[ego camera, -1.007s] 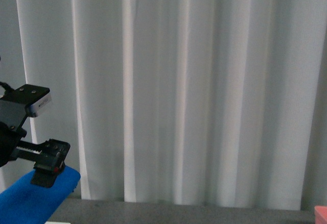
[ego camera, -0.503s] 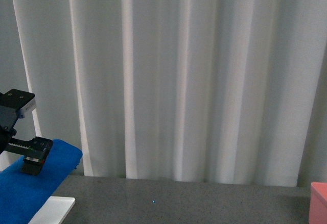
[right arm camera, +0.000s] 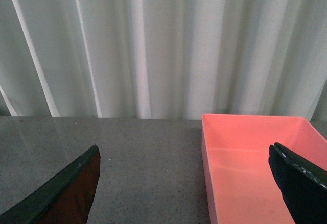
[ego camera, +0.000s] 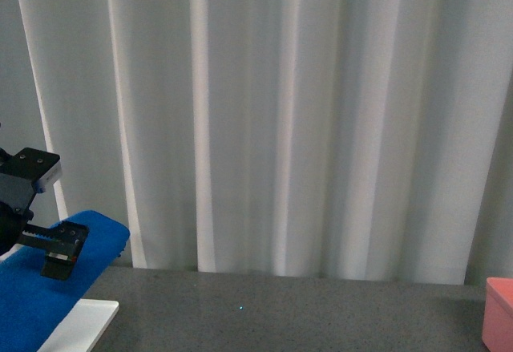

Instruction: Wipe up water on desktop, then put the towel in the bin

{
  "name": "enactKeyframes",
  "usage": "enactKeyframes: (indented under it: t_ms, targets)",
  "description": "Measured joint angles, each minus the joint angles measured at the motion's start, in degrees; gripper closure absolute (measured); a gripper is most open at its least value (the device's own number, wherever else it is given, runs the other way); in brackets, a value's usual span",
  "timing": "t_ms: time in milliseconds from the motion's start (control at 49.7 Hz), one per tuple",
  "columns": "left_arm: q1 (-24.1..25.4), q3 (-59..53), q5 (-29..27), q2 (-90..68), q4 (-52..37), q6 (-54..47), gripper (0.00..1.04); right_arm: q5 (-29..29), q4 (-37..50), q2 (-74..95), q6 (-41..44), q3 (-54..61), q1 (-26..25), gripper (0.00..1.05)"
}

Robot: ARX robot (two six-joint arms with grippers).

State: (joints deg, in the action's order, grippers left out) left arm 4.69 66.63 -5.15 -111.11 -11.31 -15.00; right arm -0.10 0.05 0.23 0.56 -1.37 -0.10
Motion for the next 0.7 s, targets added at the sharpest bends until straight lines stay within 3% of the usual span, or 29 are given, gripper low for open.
enactKeyframes:
  t_ms: [564,705]
  targets:
    - [0.39,-3.39,-0.72,-2.51,-4.83,2.73,0.08,0.0,0.0,0.0,0.0,0.0,0.0,0.07]
    - [0.26,-3.5,-0.35,-2.49,-4.81,3.72,0.35,0.0,0.0,0.0,0.0,0.0,0.0,0.07]
